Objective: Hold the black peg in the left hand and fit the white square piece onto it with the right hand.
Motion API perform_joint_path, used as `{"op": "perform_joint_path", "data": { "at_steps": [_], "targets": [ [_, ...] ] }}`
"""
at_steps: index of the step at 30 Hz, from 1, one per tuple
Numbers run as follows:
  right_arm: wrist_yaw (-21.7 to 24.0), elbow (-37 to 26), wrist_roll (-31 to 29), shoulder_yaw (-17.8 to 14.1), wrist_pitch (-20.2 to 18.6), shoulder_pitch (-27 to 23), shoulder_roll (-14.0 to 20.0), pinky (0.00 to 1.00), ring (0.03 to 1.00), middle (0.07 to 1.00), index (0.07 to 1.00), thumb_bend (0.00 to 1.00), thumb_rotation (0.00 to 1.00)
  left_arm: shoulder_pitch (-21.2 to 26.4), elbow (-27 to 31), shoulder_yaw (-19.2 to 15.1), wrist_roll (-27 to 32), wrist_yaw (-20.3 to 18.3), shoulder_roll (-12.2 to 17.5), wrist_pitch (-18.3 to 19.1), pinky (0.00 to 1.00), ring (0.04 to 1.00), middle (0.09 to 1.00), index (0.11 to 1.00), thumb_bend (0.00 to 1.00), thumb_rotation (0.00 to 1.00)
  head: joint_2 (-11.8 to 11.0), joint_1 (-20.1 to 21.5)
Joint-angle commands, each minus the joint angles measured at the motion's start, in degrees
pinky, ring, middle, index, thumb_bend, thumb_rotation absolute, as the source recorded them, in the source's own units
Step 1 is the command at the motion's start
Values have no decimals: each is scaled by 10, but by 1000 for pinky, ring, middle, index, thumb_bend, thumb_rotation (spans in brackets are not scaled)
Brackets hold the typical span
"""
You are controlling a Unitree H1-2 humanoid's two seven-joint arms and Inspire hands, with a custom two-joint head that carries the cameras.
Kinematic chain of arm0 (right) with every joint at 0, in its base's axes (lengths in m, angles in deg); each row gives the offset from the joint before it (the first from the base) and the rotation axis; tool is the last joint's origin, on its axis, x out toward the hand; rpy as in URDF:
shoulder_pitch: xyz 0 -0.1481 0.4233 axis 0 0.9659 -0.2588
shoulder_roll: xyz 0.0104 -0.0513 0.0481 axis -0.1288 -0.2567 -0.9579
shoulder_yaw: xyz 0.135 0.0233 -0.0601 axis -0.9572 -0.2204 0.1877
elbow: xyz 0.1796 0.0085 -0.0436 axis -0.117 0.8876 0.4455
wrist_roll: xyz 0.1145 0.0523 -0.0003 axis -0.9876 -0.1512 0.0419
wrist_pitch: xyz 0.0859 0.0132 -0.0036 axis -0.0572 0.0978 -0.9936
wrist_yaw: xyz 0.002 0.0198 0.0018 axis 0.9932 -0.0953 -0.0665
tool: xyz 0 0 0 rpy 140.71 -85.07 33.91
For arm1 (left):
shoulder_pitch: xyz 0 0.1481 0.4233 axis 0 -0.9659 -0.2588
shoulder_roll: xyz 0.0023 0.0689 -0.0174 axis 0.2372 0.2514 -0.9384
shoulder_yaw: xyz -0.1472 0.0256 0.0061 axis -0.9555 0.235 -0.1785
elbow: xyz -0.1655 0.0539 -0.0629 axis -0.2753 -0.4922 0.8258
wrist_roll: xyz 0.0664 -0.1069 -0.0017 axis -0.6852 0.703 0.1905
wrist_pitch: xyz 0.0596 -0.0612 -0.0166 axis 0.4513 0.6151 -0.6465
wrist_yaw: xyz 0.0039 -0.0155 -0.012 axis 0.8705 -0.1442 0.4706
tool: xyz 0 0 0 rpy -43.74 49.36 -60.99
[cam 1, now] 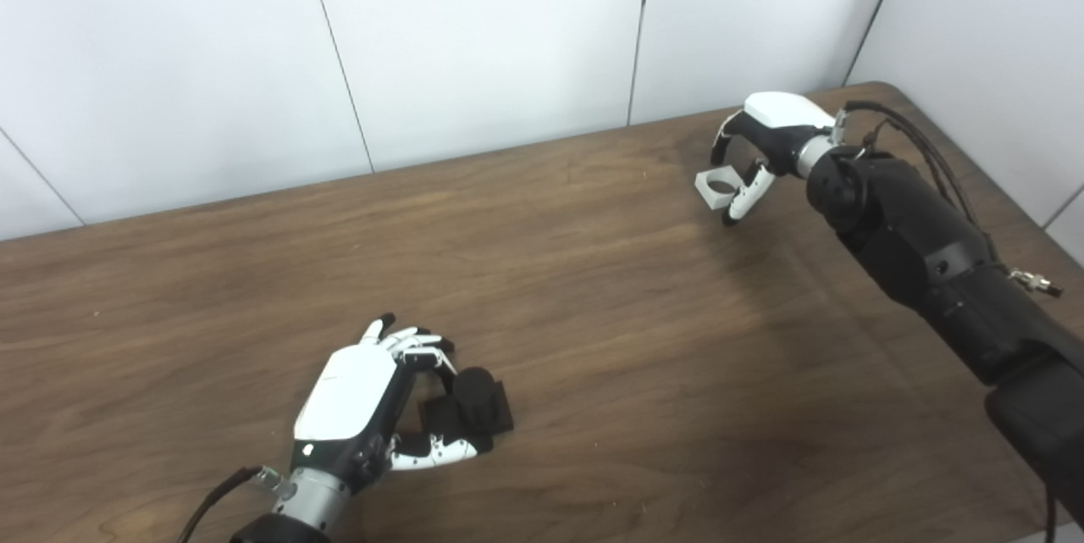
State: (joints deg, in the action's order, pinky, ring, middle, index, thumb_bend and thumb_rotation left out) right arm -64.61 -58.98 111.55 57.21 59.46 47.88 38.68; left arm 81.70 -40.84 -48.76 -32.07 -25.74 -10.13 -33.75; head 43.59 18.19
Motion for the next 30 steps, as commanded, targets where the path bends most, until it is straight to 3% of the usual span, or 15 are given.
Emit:
{"op": "perform_joint_path", "data": {
  "at_steps": [1,3,4,7,21,30],
  "targets": [
    [-6,2,4,-8,-5,-18,11,955,961,875,596,851,124,-11,1,6,-7,-30,10,5,1000,854,762,484,524,56,0,0],
    [-5,0,1,-9,-6,-18,10,949,961,871,589,847,117,-11,1,4,-6,-30,10,5,1000,853,762,484,524,56,0,0],
    [-4,-1,0,-9,-6,-17,10,948,962,870,531,657,130,-11,1,4,-6,-29,10,4,1000,852,761,484,524,56,0,0],
    [-4,3,-3,-9,-3,-18,8,937,961,862,494,539,137,-12,1,2,-4,-30,10,5,1000,851,760,484,524,56,2,0],
    [-3,-14,-1,-6,-9,-8,9,913,939,828,484,522,126,-13,3,-2,-4,-31,10,4,1000,860,762,483,524,56,5,3],
    [-5,-35,-14,-17,11,3,15,915,927,811,484,522,125,-14,1,1,-8,-29,8,2,1000,858,763,483,524,56,5,-2]
  ]
}}
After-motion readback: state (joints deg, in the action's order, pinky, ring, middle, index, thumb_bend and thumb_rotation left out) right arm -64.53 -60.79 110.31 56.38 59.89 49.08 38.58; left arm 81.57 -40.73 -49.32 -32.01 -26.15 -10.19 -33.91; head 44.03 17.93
